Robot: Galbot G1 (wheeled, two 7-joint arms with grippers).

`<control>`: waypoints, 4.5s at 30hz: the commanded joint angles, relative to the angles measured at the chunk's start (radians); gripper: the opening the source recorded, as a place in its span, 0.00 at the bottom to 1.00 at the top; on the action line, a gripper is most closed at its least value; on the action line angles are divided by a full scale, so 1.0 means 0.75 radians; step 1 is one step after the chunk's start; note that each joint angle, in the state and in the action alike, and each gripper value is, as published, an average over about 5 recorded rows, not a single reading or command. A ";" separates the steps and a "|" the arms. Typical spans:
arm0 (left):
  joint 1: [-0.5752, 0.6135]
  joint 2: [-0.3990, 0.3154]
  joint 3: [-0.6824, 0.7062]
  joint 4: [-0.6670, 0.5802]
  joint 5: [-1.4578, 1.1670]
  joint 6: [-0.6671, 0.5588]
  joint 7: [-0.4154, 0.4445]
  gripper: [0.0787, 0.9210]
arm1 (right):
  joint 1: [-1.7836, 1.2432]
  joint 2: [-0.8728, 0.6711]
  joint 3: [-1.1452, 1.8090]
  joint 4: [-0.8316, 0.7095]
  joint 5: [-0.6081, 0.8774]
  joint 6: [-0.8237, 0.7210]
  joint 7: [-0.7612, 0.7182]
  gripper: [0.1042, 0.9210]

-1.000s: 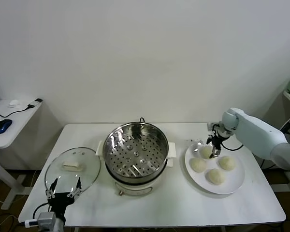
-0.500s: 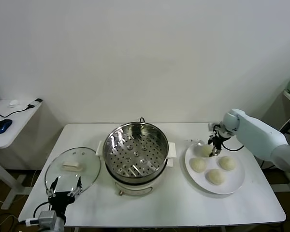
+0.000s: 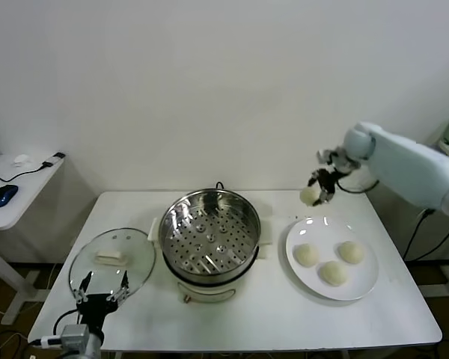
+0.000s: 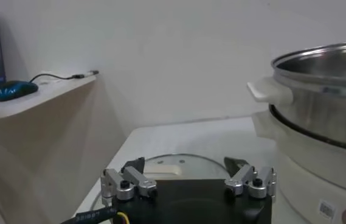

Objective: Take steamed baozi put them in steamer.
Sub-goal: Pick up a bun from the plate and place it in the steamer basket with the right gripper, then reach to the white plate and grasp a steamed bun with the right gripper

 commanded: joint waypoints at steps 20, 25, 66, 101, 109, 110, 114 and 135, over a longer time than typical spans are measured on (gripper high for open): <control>0.027 0.014 -0.005 -0.032 0.014 -0.011 -0.020 0.88 | -0.110 0.605 -0.042 0.035 -0.596 0.875 0.085 0.71; 0.032 0.015 -0.008 -0.033 0.014 -0.017 -0.025 0.88 | -0.190 0.663 0.010 -0.112 -0.705 0.935 0.085 0.71; 0.017 -0.001 0.000 -0.052 0.011 -0.010 -0.026 0.88 | 0.287 0.340 -0.406 0.032 0.248 0.631 -0.048 0.88; 0.031 -0.019 0.031 -0.045 0.033 -0.025 -0.035 0.88 | -0.387 -0.335 -0.242 0.395 0.195 -0.484 0.452 0.88; 0.031 -0.018 0.040 -0.036 0.035 -0.030 -0.037 0.88 | -0.455 -0.246 -0.159 0.287 0.155 -0.486 0.470 0.88; 0.030 -0.017 0.039 -0.035 0.035 -0.030 -0.037 0.88 | -0.455 -0.238 -0.159 0.277 0.155 -0.485 0.467 0.88; 0.029 -0.015 0.038 -0.033 0.033 -0.029 -0.037 0.88 | -0.459 -0.208 -0.157 0.244 0.152 -0.478 0.458 0.88; 0.019 -0.014 0.040 -0.033 0.027 -0.030 -0.039 0.88 | -0.117 -0.254 -0.317 0.345 0.242 -0.446 0.359 0.67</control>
